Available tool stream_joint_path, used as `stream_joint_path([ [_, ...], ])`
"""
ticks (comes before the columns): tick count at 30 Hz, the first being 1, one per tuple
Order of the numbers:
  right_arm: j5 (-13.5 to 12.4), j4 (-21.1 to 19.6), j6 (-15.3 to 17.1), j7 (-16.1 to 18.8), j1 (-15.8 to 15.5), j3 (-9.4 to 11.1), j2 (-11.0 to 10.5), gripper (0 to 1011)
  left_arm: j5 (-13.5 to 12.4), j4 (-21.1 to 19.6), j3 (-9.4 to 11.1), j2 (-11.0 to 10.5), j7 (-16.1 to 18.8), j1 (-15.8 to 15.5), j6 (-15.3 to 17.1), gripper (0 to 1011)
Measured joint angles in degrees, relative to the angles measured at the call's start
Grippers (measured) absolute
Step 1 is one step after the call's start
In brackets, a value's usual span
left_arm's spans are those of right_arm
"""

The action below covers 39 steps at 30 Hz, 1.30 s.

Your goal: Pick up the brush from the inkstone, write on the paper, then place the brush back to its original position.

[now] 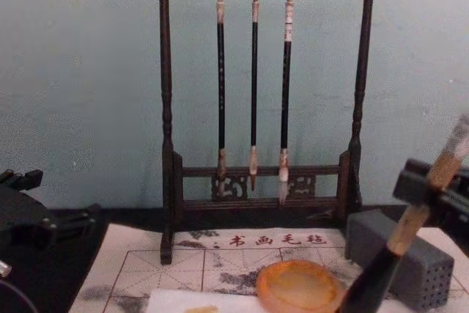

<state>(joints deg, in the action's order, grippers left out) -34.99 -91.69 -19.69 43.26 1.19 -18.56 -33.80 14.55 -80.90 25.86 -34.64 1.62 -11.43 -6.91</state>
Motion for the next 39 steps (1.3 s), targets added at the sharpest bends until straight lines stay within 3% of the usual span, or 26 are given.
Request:
stream_joint_path([
  [6,-1.2,-0.4,0.3,-0.6,0.3,0.9,0.3,187,0.0,0.0,0.0,0.0,0.0,0.0,0.0,1001],
  [15,-4.2,0.0,3.2,-2.8,2.3,2.3,2.0,187,0.0,0.0,0.0,0.0,0.0,0.0,0.0,1001],
  [22,-7.4,1.0,8.2,-6.1,4.5,2.9,3.8,187,0.0,0.0,0.0,0.0,0.0,0.0,0.0,1001],
  [28,-11.6,2.7,14.9,-10.8,7.2,3.2,5.8,187,0.0,0.0,0.0,0.0,0.0,0.0,0.0,1001],
  [39,-16.8,6.9,22.9,-17.5,11.9,2.3,8.2,187,0.0,0.0,0.0,0.0,0.0,0.0,0.0,1001],
])
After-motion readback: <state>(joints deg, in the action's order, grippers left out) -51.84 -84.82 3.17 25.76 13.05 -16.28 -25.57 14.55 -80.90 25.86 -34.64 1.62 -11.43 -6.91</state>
